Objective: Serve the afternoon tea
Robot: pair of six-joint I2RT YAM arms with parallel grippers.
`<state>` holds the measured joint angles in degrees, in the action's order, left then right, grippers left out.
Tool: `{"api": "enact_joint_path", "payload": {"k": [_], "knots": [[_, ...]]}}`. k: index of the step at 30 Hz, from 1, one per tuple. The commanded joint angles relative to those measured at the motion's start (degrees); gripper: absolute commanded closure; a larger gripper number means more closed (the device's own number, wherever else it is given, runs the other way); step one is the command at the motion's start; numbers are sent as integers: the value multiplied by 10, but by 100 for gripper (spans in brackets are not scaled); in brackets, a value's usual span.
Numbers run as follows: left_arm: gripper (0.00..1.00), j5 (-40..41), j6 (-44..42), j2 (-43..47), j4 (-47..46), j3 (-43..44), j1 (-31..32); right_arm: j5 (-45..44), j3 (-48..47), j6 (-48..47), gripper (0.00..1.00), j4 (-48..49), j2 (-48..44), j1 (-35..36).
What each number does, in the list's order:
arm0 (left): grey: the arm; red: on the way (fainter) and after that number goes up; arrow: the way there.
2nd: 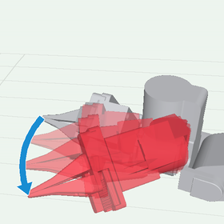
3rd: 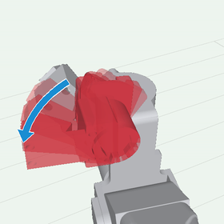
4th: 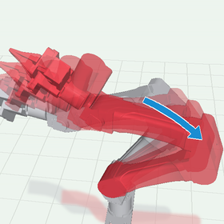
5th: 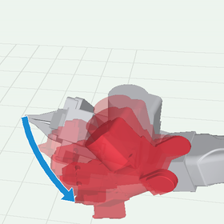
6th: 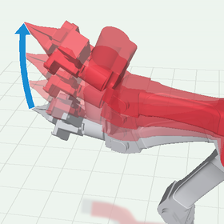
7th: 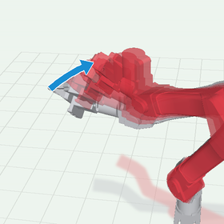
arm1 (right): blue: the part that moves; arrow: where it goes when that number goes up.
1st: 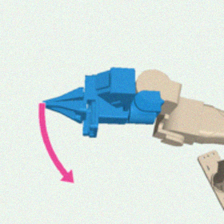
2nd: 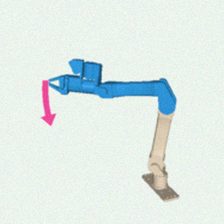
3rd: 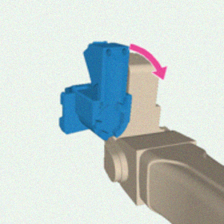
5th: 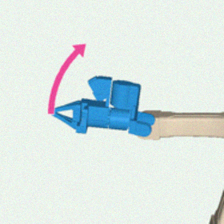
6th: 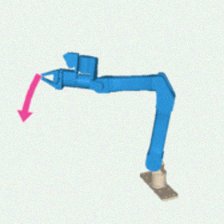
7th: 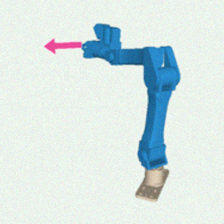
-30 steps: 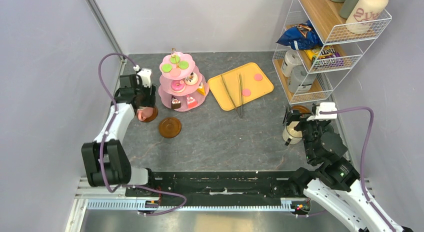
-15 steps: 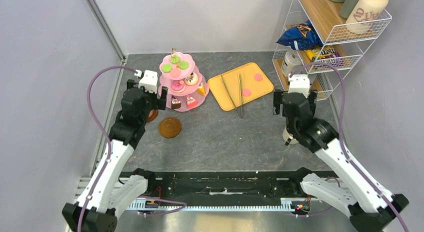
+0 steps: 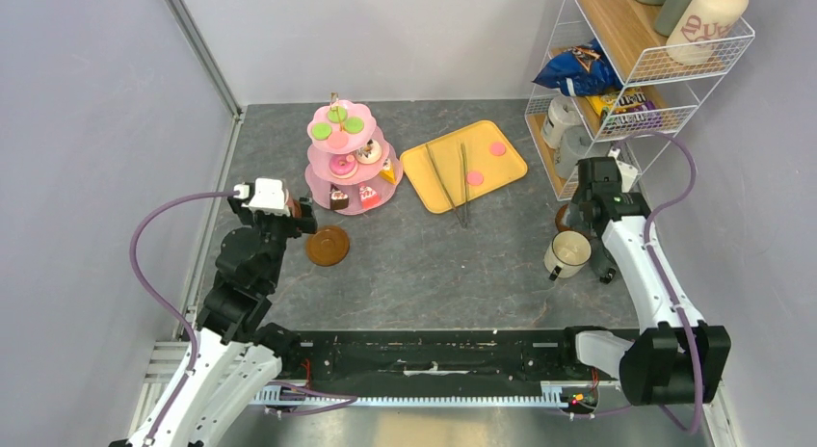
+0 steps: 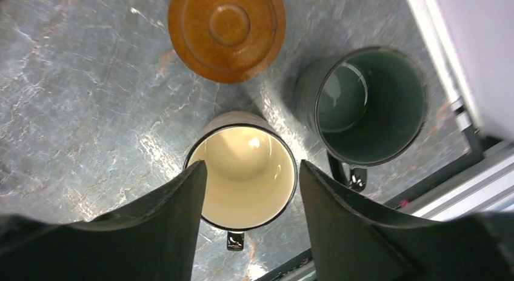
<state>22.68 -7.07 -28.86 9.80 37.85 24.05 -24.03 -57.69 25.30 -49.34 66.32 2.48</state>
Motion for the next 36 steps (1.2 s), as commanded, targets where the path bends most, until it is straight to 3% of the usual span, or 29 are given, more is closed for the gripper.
{"api": "enact_joint_path", "payload": {"k": [1, 9, 23, 28, 34, 36], "knots": [[4, 27, 5, 20, -44, -11, 13, 58, 30, 47, 36, 4, 11, -34], [4, 22, 1, 26, -49, -14, 19, 33, 64, 56, 44, 11, 18, -52], [6, 2, 1, 15, -50, -18, 21, 42, 110, 65, 47, 37, 30, -52], [6, -7, 2, 11, -51, -21, 21, 58, 108, 53, 61, 51, 37, -52], [6, -24, 17, -3, -48, -19, 21, 99, 99, 40, 97, 53, 53, -38], [6, -25, 34, -12, -45, -15, 22, 98, 93, 41, 100, 48, 45, -13]]}}
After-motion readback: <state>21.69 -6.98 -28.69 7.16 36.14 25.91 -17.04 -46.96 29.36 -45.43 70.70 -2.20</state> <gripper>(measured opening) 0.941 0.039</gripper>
